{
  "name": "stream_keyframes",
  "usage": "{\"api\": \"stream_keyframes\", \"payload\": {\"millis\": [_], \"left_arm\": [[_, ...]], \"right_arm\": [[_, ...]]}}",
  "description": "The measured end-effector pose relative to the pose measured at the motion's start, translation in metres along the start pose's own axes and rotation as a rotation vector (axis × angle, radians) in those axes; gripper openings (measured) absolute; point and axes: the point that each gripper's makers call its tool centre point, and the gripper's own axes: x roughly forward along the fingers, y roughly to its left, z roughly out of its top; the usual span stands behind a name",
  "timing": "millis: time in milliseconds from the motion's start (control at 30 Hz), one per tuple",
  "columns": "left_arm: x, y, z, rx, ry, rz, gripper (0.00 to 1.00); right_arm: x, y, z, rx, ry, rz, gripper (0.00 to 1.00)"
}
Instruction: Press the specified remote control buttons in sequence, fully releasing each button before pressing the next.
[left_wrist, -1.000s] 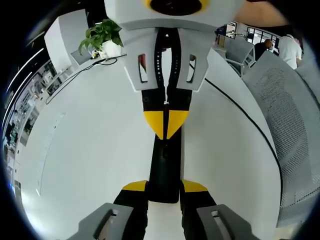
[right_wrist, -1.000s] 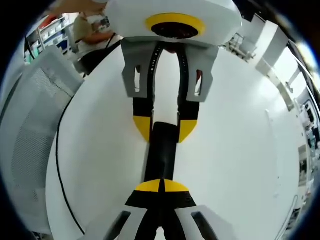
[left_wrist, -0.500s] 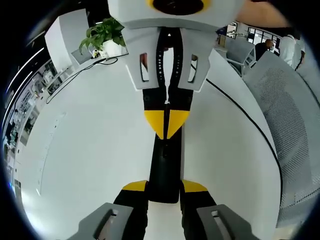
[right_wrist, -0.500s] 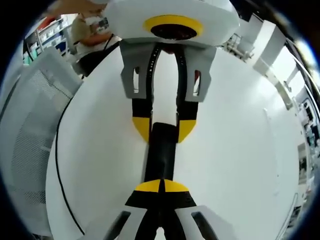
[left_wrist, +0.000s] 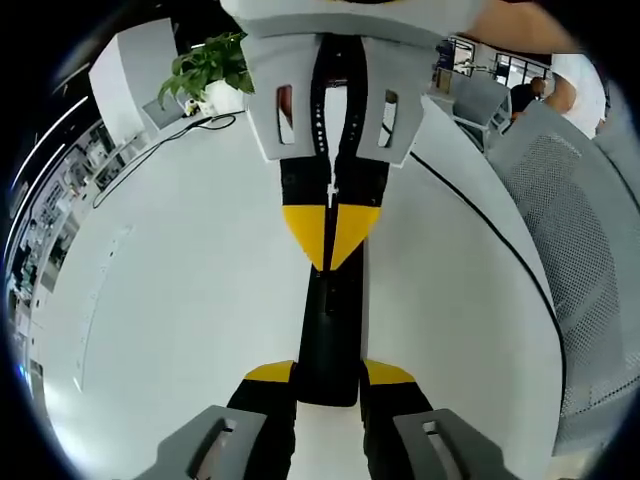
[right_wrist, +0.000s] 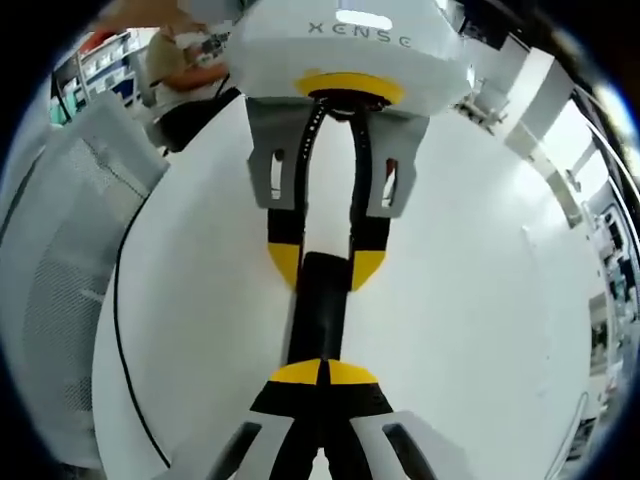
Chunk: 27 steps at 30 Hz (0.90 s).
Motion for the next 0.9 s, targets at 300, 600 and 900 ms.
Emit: {"api": "stream_keyframes", "payload": {"millis": [300, 600, 900], "left_arm": [[0.000, -0.001, 0.001, -0.001, 0.005, -0.004, 0.23], [0.000, -0.001, 0.001, 0.001, 0.007, -0.006, 0.23], [0.000, -0.002, 0.002, 0.000, 0.010, -0.005, 0.23]], "right_arm": [[-0.018, -0.007, 0.013, -0.012, -0.031, -0.039, 0.00], [-0.032, -0.011, 0.022, -0.039, -0.036, -0.068, 0.00], [-0.038, -0.005, 0.024, -0.046, -0.038, -0.079, 0.00]]}}
